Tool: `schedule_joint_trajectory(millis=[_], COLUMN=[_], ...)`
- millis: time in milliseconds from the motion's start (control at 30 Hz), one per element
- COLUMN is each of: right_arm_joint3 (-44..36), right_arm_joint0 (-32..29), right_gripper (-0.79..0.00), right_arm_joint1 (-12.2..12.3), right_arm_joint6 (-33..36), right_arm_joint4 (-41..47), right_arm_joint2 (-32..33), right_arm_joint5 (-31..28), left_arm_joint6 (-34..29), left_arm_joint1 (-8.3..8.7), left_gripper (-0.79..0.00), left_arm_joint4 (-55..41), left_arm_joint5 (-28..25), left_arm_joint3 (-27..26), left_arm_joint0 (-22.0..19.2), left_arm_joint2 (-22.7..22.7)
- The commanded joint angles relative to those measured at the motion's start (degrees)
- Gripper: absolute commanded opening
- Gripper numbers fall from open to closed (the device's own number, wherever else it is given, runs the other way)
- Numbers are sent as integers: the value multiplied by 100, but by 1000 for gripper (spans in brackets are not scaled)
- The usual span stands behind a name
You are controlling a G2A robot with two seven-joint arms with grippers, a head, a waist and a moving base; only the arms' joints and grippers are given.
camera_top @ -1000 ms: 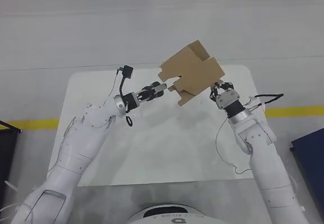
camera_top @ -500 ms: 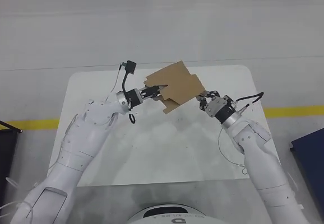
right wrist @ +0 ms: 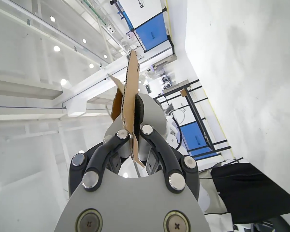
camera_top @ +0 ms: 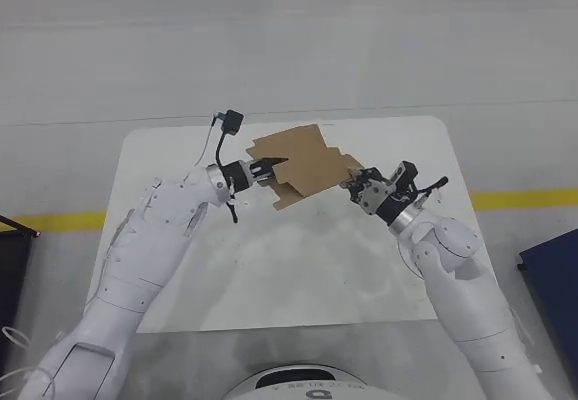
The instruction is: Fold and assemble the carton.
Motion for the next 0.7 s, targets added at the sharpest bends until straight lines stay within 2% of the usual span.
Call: schedule_joint_trajectory(millis=[0, 67, 100, 133, 167, 200, 233, 267, 300, 400, 667], right_arm_joint3=[8, 18, 20, 20, 11, 2, -10, -19, -32, -90, -155], right_arm_joint0=[-17, -32, -36, -41, -44, -48, -53, -62, -69, -100, -248], right_gripper=[-785, -785, -757, -493, -413, -385, -249, -31, 0, 0, 0], right_arm_joint1=[0, -6, -12, -18, -22, -25, -28, -31, -33, -40, 22], right_arm_joint6=[79, 51, -2, -58, -99, -129, -154, -172, -188, -147, 503], right_arm_joint4=[-142, -181, -164, -156, -162, -176, -182, -183, -184, -142, -680], right_arm_joint2=[-21, -17, -4, 4, 7, 9, 14, 17, 21, 32, 297], right_arm_joint5=[-207, -383, -458, -521, -565, -598, -632, -656, -678, -774, -1358], left_arm_joint6=[-83, -106, -104, -106, -101, -89, -85, -96, -123, -178, -636], left_arm_joint1=[5, 10, 12, 15, 19, 23, 27, 31, 34, 31, -13], left_gripper=[-785, -785, -785, -785, -785, -785, -785, -785, -785, -785, -785], left_arm_joint4=[16, 35, 30, 29, 36, 35, 24, 34, 28, -147, -1718], left_arm_joint5=[76, 139, 158, 174, 195, 206, 212, 222, 236, 275, 254], left_arm_joint3=[-11, -16, -12, -7, 1, 6, 14, 24, 35, 132, 624], left_arm_joint0=[25, 41, 57, 72, 86, 103, 122, 136, 152, 202, 301], left_arm_joint2=[26, 31, 28, 22, 9, -4, -14, -19, -15, -6, -100])
